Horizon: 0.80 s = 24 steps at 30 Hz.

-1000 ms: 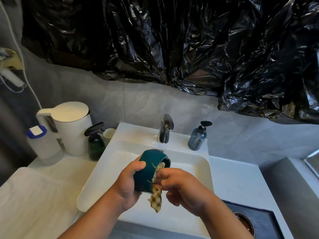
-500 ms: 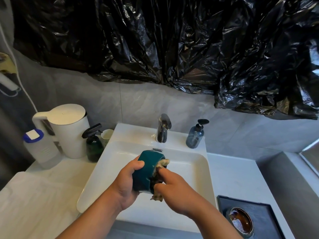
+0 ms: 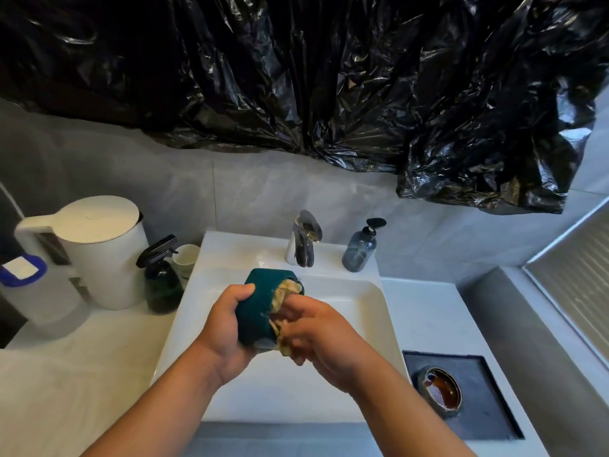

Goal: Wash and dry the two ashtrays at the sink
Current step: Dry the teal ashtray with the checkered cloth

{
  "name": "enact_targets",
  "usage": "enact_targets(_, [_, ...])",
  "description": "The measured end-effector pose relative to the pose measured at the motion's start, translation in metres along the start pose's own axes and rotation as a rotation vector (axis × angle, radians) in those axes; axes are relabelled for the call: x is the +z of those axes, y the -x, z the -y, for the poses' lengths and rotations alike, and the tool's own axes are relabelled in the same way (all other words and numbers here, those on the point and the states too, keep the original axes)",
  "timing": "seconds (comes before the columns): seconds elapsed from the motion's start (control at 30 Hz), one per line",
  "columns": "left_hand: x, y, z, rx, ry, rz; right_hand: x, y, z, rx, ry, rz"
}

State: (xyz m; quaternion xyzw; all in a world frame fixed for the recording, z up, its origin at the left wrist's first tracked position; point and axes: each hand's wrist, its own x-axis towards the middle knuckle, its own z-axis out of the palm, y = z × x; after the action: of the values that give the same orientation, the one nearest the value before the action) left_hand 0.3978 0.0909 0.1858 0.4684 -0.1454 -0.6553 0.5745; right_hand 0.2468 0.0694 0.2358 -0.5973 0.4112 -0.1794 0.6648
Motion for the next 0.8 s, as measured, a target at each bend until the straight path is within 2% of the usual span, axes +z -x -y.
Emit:
enact_targets(0.1, [-0.009, -0.006, -0.004, -0.048, 0.056, 0.032, 0.015, -0.002, 0.003, -0.028, 0.251, -0.076])
enact_targets(0.23, [-0.011, -0.010, -0.006, -0.073, 0.032, 0.065, 0.027, -0.004, 0.009, -0.084, 0.909, -0.192])
enact_targets(0.3, [-0.010, -0.011, -0.007, -0.081, 0.005, 0.067, 0.031, -0.005, 0.010, -0.089, 1.138, -0.223])
enact_targets(0.43, [-0.012, -0.014, -0.009, -0.091, -0.040, 0.070, 0.033, -0.007, 0.012, -0.096, 1.266, -0.254])
enact_targets(0.57, [-0.017, -0.016, -0.012, -0.098, -0.083, 0.052, 0.023, -0.008, 0.014, -0.096, 1.265, -0.161])
enact_targets(0.73, [-0.026, -0.014, -0.014, -0.119, -0.026, 0.064, 0.012, 0.003, 0.003, -0.324, 1.207, -0.127])
enact_targets(0.8, [-0.029, -0.013, -0.015, -0.127, -0.021, 0.077, 0.007, 0.004, -0.004, -0.445, 1.274, -0.091])
